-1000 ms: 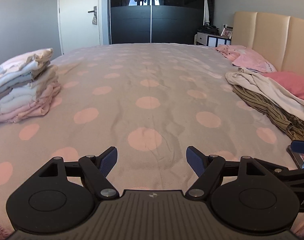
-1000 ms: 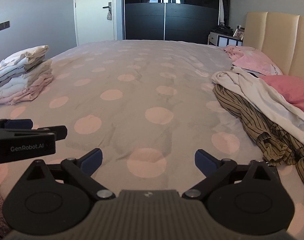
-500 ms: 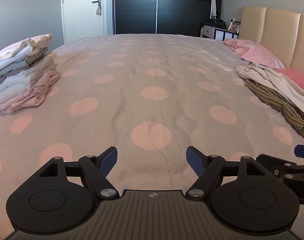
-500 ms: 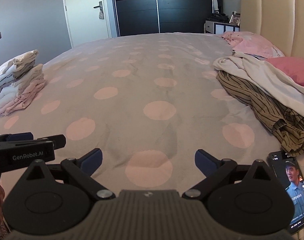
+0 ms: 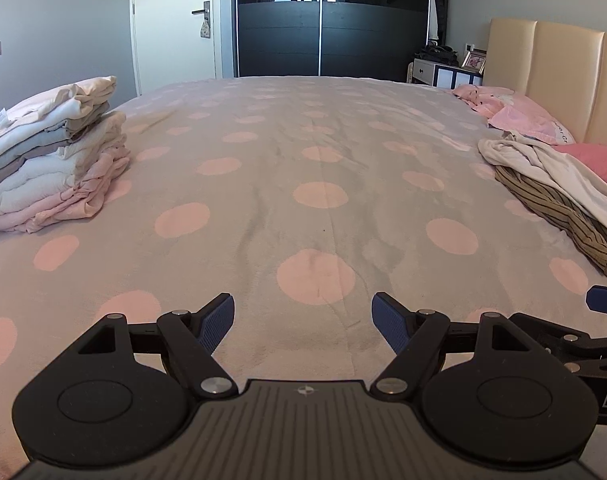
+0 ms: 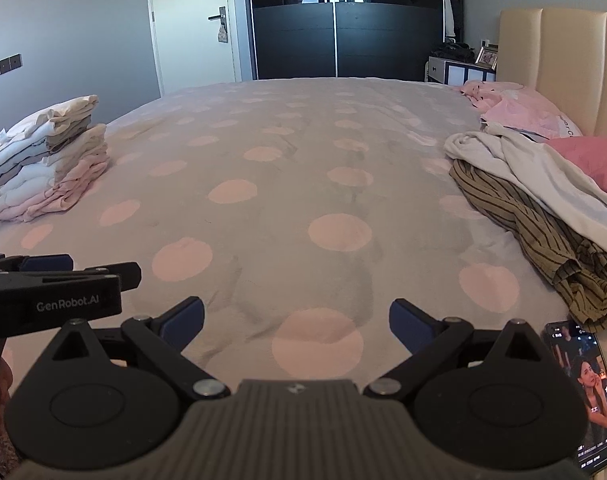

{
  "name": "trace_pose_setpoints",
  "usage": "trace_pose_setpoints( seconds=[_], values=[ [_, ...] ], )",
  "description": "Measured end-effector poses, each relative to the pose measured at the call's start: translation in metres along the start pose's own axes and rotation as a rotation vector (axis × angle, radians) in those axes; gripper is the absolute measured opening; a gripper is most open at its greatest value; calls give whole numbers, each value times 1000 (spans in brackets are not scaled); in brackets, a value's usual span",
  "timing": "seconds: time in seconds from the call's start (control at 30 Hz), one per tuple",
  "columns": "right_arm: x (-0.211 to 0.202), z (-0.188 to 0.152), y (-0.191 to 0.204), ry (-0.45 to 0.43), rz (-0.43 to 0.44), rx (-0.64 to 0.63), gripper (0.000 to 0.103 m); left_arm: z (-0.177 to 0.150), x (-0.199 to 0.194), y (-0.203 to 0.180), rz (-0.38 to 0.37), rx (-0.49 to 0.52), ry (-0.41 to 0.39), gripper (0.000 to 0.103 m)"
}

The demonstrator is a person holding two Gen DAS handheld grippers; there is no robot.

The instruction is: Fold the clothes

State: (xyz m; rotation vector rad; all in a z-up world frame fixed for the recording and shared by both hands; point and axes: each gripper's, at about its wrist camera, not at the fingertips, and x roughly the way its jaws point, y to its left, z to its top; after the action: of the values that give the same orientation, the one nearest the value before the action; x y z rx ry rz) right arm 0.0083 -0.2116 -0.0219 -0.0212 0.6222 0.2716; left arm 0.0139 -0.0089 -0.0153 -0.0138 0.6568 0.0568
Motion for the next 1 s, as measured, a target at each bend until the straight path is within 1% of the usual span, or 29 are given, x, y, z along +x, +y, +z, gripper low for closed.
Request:
trace_pose_setpoints(
  seconds=[0.47,0.57,0.77,1.0],
  values=[
    [-8,-2,9,-24,19,-39,100,0,-7,2,13,-12,8,75],
    [-8,-2,9,-22,23,-42,100,-1,-5,3,15,-3,13,75],
    [-9,-3,10,-26,22,-43,100,-1,-3,4,20,-16,40,75],
    [-7,-3,14,-21,24,-47,101,-2,-3,6,21,-15,35,75]
  ],
)
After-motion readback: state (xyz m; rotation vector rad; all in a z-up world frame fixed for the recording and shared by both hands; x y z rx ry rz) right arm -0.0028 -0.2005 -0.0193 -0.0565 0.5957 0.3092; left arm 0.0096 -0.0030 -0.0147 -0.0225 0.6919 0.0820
